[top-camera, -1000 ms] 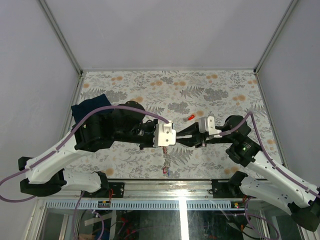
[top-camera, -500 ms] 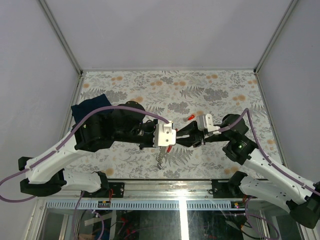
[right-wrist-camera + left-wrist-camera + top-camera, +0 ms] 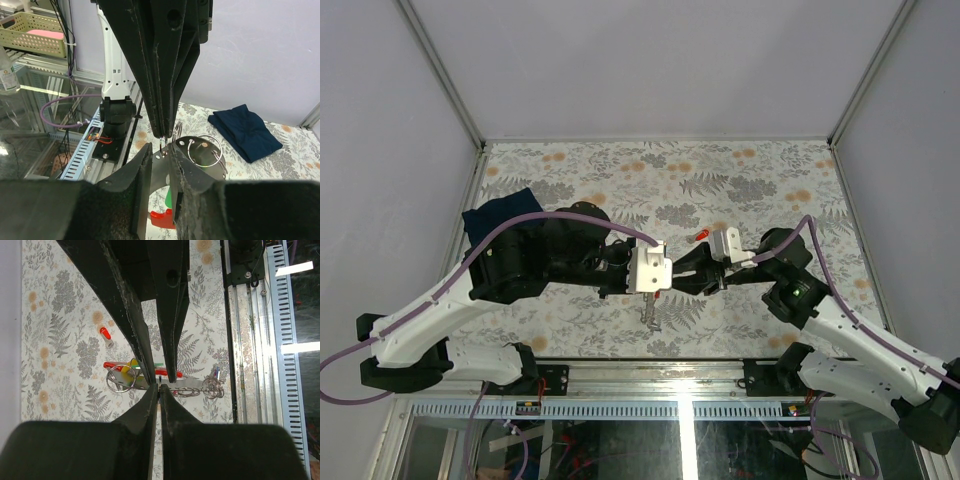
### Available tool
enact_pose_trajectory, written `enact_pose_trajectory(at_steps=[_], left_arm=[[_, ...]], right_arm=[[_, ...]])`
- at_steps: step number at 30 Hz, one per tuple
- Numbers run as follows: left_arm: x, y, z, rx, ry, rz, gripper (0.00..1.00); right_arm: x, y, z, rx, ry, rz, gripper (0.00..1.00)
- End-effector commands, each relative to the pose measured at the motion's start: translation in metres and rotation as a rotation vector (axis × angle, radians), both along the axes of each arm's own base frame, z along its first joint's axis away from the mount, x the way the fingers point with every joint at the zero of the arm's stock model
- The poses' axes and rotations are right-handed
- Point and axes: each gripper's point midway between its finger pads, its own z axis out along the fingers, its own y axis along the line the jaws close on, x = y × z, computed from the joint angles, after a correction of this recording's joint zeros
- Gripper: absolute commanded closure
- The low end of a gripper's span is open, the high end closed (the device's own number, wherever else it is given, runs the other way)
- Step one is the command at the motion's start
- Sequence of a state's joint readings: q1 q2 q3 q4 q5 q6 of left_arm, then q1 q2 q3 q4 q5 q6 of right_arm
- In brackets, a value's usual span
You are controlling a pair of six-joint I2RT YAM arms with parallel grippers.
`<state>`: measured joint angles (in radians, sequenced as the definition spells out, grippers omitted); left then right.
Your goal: Put the keys on the keyring
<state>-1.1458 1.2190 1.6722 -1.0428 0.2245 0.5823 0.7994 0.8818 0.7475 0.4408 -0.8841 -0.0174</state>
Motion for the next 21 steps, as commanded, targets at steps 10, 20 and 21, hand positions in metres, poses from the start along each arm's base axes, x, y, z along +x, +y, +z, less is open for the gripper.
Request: enact_pose_trajectory(at_steps=[10,20,21], left_arm=[[0.004,-0.007,0.022,-0.083,-0.055,0.000,1.00],[0.006,-0.004,0.041,-0.216,-0.075,0.049,0.90],[0.005,-0.002,0.044,-0.242,-0.075,0.056,0.90]], right_arm=[[-0.003,0.005,0.011,0.047,-0.033,0.016,0.83],[-0.001,-0.003,0.028,0.107,-0.061,-0.042,1.00],[-0.002,-0.004,0.031,0.117,-0.063,-0.041,1.00]])
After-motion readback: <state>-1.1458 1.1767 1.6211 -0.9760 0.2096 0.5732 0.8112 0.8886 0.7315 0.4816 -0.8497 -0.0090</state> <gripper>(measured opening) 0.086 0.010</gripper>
